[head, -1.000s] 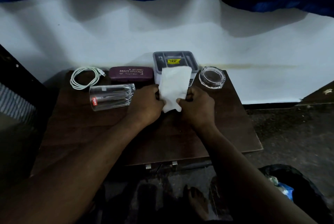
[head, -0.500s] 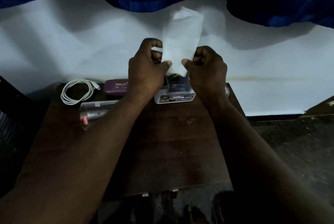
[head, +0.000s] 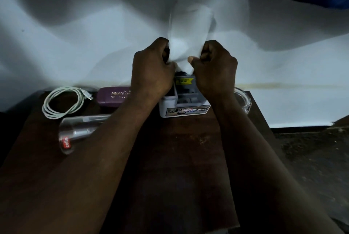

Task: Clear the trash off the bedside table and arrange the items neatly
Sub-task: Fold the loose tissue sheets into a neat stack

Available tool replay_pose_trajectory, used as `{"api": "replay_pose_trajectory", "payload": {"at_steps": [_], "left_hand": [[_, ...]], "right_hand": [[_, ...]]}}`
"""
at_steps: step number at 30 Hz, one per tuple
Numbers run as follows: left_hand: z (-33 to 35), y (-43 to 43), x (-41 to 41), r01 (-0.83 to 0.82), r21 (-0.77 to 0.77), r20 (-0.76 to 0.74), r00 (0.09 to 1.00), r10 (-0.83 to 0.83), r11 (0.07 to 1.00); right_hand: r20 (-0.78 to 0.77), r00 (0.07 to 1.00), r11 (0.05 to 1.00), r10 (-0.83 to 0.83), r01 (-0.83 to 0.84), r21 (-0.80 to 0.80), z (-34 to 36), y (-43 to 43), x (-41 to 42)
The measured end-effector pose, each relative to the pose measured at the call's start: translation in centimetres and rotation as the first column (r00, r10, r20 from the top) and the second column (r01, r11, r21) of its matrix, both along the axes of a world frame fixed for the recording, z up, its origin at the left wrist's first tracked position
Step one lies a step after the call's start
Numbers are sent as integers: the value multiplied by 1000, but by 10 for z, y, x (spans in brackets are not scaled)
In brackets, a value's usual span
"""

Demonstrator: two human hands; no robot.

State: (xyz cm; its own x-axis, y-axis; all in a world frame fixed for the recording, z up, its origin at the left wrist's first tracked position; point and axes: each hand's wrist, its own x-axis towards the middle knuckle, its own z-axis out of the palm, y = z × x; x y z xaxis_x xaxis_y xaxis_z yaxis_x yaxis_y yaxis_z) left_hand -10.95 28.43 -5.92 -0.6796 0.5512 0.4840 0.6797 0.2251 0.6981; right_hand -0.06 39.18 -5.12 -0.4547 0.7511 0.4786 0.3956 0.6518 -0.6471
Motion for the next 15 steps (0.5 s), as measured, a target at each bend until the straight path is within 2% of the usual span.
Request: {"api": "replay_pose_trajectory", "payload": {"at_steps": [4,15], "left_hand": [[-4,4,-1,-8,-61,-81,997,3,998],[2,1,-4,0,-198,-188,981,-38,980]], "right_hand": [[24,1000,1000,-7,6,30,-3,4,-1],[162,986,999,34,-39,27,-4,12,3]]}}
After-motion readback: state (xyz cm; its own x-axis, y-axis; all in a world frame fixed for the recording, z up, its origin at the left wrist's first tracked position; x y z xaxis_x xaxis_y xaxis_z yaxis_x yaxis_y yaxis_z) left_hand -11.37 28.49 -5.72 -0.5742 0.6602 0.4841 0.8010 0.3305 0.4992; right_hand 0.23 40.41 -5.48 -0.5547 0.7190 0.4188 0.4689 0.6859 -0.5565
